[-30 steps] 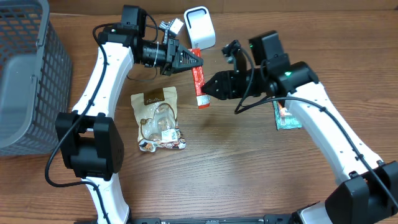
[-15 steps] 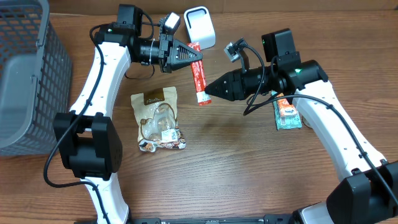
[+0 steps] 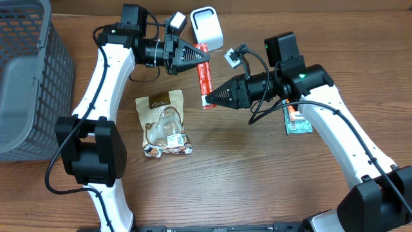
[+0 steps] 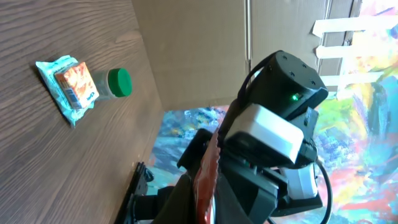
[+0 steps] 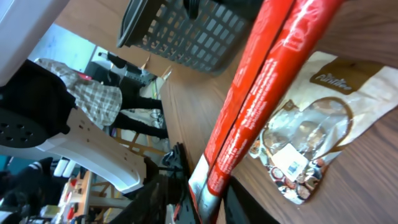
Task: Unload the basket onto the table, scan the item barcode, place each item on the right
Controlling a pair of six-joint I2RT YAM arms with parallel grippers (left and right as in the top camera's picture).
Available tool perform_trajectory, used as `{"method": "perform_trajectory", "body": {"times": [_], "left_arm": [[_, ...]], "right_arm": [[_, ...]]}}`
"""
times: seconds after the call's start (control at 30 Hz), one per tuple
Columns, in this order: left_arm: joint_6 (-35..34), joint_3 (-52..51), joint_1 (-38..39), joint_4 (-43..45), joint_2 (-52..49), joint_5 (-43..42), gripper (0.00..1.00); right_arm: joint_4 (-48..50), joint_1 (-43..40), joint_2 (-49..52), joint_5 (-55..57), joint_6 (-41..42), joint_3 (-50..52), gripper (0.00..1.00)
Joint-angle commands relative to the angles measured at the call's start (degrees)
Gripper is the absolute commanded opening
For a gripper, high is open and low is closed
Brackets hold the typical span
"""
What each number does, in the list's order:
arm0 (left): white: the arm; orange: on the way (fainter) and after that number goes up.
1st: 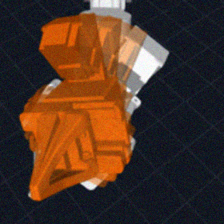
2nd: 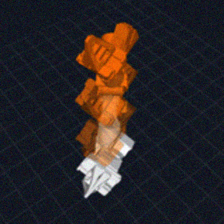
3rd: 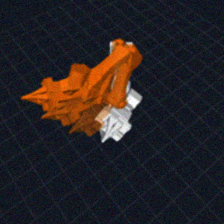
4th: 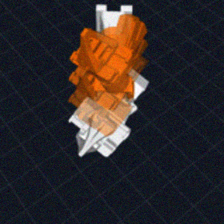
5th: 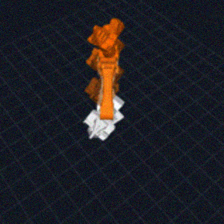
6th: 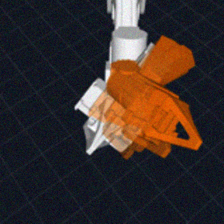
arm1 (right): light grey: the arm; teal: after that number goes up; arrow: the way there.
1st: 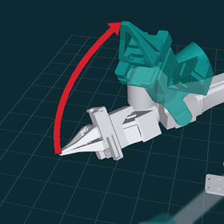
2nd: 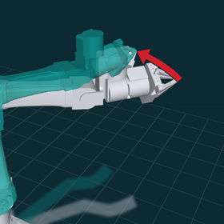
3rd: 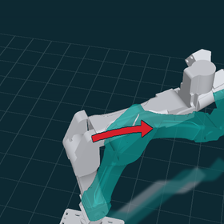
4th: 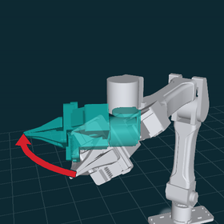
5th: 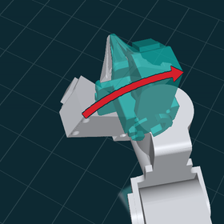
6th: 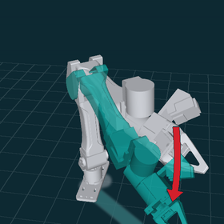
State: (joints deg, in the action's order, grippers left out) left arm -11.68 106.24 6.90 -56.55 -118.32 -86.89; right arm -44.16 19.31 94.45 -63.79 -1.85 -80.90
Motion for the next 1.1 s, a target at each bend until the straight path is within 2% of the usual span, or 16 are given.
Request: {"method": "perform_trajectory", "body": {"times": [0.0,0.07,0.13,0.27,0.6,1.07], "left_arm": [[-0.2,0.8,-0.1,0.1,1.7,-1.7,0.04],[-0.2,0.8,-0.1,0.0,1.7,-1.8,0.04],[-0.2,0.8,-0.1,0.0,1.7,-1.7,0.04],[-0.2,0.8,-0.1,0.1,1.7,-1.7,0.04],[-0.2,0.8,-0.1,0.0,1.7,-2.8,0.04],[0.1,0.8,-0.1,0.3,1.7,-2.5,0.04]], "right_arm": [[0.4,1.2,-0.5,-0.5,-1.3,0.3,0.24],[0.4,1.3,-0.5,0.3,-1.3,0.3,0.18],[0.4,1.2,-0.5,0.3,-1.3,0.3,0.18],[0.5,1.3,-0.5,2.5,-1.3,0.3,0.26],[1.8,1.2,0.3,7.2,-1.2,0.3,0.34],[1.4,1.3,0.3,0.6,-1.2,0.3,0.33]]}}
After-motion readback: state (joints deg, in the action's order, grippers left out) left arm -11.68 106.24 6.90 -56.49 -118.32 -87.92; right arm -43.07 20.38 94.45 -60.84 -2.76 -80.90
